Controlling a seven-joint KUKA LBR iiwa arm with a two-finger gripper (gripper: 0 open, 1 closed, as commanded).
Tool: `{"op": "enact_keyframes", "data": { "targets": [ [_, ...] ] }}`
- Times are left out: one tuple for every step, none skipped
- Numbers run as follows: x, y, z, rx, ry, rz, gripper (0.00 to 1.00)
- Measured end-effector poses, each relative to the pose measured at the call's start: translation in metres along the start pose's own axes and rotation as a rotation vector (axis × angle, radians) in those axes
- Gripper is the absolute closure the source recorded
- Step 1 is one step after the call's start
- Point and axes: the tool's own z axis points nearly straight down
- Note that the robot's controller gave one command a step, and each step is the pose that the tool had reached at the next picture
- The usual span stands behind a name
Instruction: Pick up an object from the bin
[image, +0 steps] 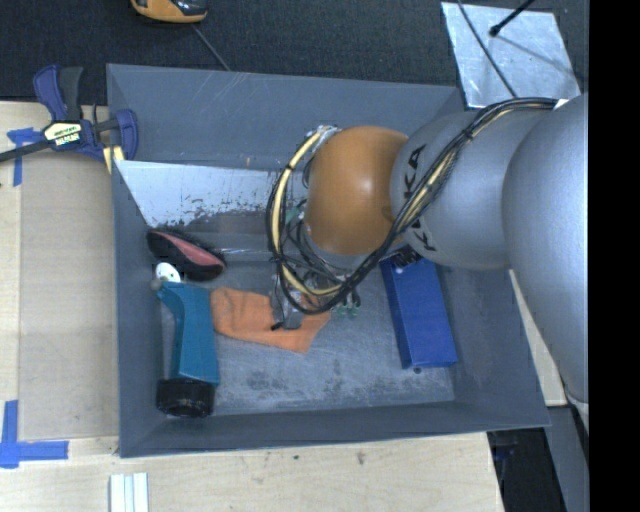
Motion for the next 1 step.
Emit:
{"op": "enact_keyframes", "data": {
  "targets": [
    [0.0000, 0.0000, 0.0000, 0.000, 0.000, 0.000, 0.00]
  ]
}}
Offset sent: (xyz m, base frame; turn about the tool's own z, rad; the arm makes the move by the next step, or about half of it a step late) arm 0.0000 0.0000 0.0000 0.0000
